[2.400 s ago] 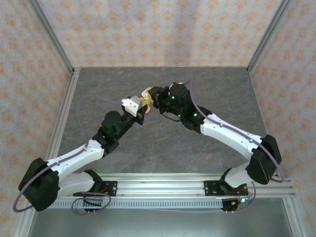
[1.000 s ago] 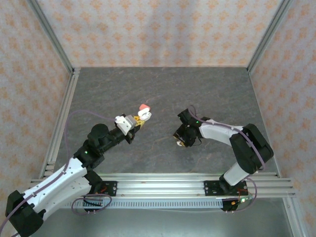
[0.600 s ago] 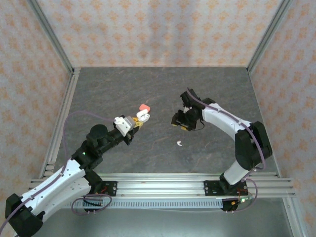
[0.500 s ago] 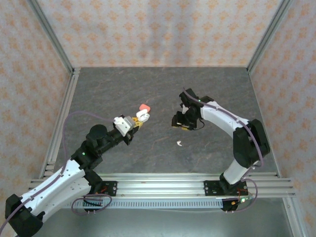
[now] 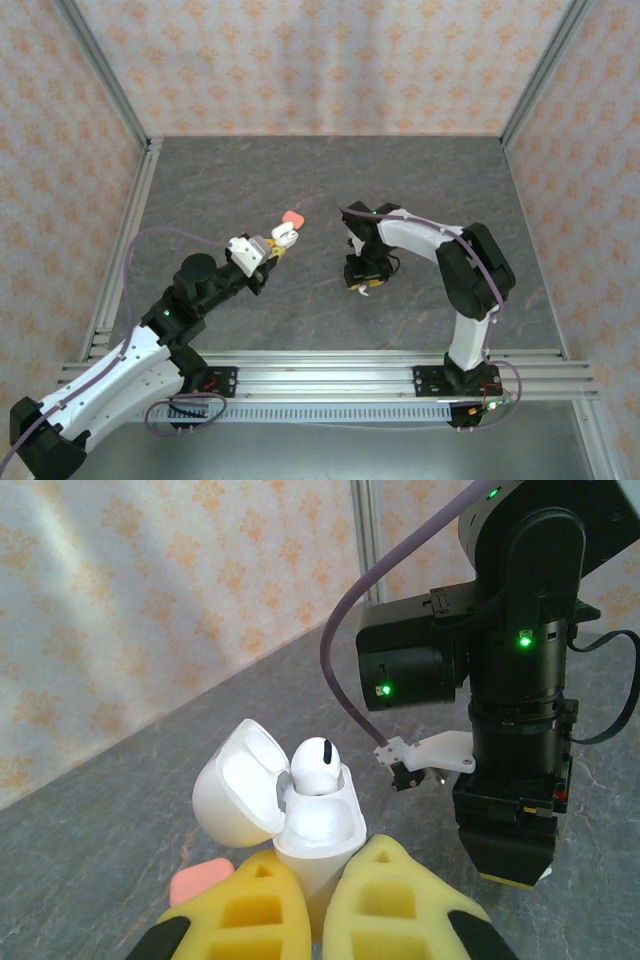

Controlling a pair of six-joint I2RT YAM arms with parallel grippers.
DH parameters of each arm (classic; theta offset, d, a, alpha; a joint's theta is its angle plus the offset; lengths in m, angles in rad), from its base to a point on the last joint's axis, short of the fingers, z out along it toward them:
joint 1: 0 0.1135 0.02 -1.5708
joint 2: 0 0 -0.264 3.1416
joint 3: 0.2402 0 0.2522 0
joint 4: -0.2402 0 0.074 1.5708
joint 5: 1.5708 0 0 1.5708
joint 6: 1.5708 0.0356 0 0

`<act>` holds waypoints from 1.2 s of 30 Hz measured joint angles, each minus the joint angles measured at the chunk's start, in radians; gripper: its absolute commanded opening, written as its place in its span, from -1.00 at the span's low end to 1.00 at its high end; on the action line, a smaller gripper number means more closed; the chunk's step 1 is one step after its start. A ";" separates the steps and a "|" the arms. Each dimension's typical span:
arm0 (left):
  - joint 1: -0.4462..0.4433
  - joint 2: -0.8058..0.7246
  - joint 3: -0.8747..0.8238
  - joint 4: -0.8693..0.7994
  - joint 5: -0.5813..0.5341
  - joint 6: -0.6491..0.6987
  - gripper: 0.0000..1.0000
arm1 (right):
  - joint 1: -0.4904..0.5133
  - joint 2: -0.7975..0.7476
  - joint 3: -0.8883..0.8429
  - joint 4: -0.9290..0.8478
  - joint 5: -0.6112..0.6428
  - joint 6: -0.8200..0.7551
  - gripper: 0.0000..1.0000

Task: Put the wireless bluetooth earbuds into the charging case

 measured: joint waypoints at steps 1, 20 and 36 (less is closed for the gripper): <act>0.000 0.000 0.002 -0.003 -0.002 0.000 -1.00 | 0.000 0.002 0.000 0.000 0.000 -0.001 -0.03; 0.000 0.000 0.004 -0.013 -0.002 -0.001 -1.00 | 0.006 0.037 0.000 0.009 0.029 0.014 -0.41; 0.000 0.016 0.009 0.000 -0.001 -0.031 -1.00 | -0.034 -0.066 -0.016 0.049 -0.092 0.231 -0.54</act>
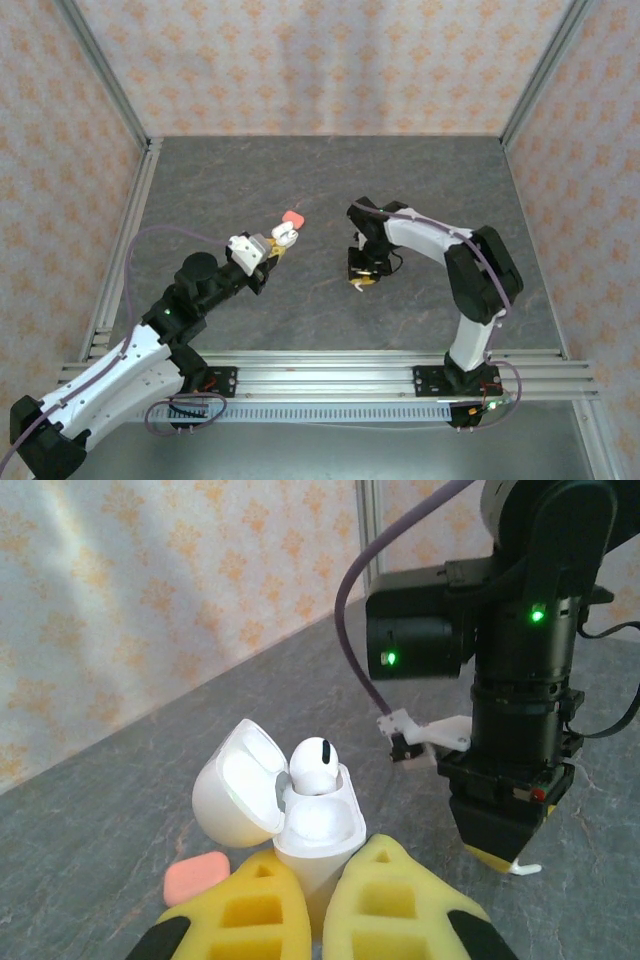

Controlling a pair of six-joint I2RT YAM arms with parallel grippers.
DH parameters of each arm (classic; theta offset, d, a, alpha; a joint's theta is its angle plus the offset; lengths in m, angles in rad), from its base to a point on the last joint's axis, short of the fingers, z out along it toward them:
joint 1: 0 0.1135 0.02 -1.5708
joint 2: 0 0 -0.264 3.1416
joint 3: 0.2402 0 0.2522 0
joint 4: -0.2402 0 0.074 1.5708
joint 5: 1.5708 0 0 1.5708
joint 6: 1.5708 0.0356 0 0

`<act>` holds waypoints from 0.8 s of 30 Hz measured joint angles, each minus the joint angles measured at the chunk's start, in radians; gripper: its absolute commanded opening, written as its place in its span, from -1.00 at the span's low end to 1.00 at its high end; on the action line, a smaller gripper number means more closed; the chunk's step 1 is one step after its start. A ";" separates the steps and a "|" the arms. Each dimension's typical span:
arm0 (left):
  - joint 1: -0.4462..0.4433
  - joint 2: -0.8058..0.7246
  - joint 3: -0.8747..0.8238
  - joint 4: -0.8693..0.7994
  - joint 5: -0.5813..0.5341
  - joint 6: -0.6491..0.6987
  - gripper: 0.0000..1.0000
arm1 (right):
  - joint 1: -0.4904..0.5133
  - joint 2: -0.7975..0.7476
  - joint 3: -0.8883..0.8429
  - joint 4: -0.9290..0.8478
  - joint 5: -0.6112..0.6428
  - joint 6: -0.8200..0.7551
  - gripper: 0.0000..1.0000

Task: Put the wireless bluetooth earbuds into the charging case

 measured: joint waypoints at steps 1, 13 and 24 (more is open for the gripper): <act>0.000 0.006 0.007 0.000 0.000 -0.002 -1.00 | -0.006 -0.019 0.000 0.009 -0.009 0.024 -0.54; 0.000 0.201 0.067 0.256 0.034 -0.034 -1.00 | -0.017 -0.460 -0.022 0.201 0.071 0.339 -0.63; -0.035 0.418 0.165 0.448 0.044 -0.038 -1.00 | 0.032 -0.617 -0.044 0.464 0.151 0.536 -0.68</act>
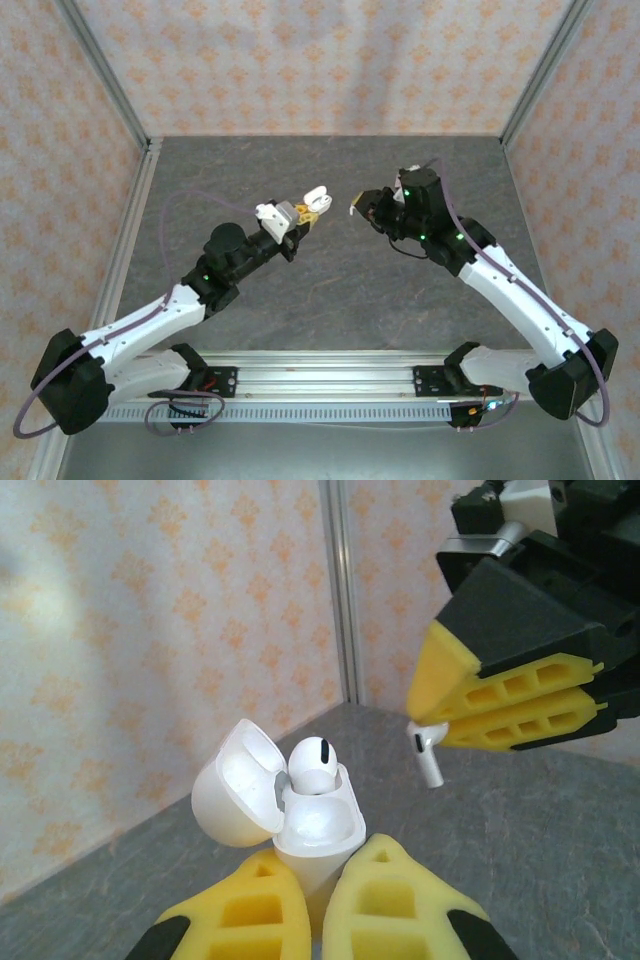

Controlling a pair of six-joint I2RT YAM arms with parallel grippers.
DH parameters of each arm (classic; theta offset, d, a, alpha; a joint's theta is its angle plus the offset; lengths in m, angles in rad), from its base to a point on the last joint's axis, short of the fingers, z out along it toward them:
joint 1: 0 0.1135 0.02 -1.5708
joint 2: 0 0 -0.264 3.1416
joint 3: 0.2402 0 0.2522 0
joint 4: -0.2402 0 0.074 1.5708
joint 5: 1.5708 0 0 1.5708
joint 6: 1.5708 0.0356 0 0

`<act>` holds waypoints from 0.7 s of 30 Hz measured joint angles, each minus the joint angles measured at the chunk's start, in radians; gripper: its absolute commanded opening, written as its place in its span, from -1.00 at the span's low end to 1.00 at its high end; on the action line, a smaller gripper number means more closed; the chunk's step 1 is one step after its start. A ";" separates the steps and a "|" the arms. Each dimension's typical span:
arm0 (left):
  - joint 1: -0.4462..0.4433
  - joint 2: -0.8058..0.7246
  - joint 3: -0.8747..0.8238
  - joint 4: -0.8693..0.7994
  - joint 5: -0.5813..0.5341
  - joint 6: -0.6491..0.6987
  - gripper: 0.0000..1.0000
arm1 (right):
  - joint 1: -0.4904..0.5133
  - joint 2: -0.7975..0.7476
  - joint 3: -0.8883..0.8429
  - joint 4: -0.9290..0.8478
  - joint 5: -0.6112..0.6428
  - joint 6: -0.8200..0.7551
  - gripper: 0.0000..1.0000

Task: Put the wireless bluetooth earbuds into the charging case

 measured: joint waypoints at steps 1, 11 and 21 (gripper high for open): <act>-0.002 0.012 0.009 0.008 -0.001 0.000 -1.00 | 0.016 0.008 0.012 0.019 0.000 0.007 -0.68; -0.006 0.074 0.043 0.068 -0.026 -0.001 -1.00 | 0.105 0.061 0.050 0.214 0.002 0.056 -0.69; -0.006 0.060 0.043 0.068 -0.027 -0.001 -1.00 | 0.127 0.085 0.050 0.323 0.013 0.063 -0.70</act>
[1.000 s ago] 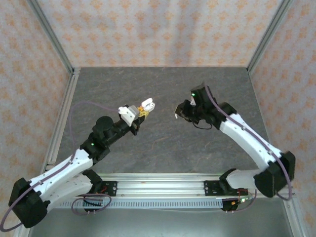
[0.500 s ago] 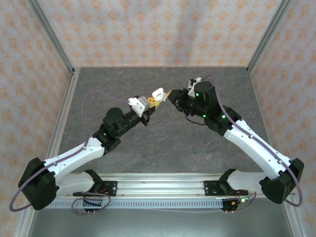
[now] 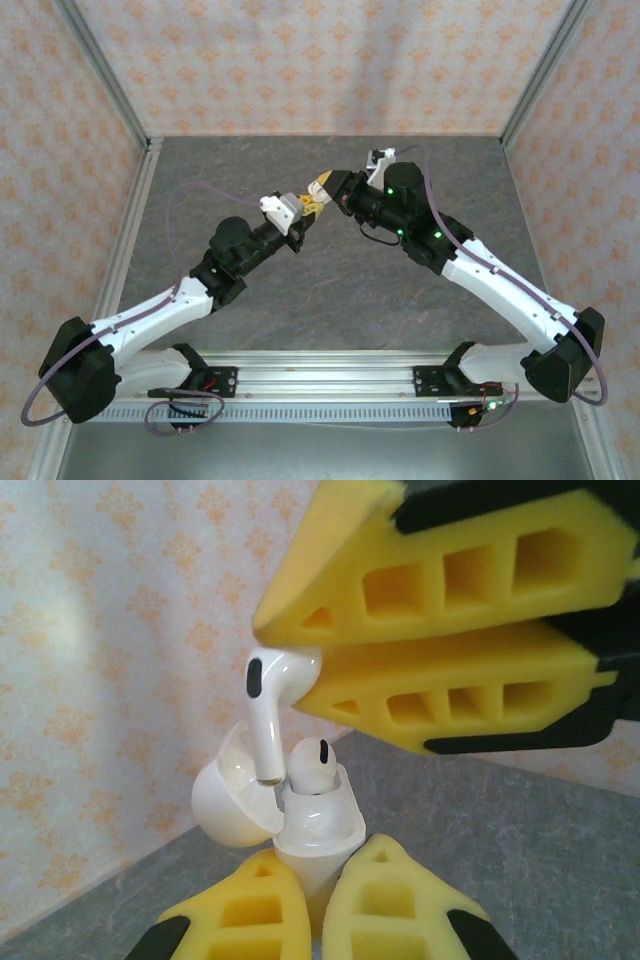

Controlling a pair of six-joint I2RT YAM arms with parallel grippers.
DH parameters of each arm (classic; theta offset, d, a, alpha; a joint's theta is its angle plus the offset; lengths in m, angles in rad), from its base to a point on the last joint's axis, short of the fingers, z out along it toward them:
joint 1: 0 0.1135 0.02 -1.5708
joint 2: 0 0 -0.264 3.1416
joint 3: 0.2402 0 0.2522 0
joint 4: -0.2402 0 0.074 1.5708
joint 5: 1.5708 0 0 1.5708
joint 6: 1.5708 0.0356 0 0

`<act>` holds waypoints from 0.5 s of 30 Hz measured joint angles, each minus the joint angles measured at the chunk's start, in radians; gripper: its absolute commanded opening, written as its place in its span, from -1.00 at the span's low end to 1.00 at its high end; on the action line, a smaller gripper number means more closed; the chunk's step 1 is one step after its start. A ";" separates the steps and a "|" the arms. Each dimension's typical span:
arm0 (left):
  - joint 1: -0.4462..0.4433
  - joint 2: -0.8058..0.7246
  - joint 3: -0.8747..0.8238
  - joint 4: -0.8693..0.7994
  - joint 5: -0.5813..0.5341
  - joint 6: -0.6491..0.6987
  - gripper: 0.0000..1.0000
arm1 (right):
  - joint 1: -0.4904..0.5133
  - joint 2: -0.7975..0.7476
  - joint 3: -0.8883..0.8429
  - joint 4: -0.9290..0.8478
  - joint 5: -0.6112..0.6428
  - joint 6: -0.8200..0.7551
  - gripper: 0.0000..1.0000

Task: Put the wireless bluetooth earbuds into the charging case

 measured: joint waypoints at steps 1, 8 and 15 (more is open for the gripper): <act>0.000 -0.004 0.000 0.000 0.000 0.000 -1.00 | 0.000 0.002 0.000 0.002 0.002 -0.001 -0.70; 0.000 -0.014 0.000 0.000 -0.003 0.000 -1.00 | 0.015 0.004 -0.002 0.002 0.026 -0.027 -0.71; 0.000 -0.017 0.000 -0.003 -0.015 0.000 -1.00 | 0.015 -0.001 -0.008 -0.006 0.043 -0.051 -0.71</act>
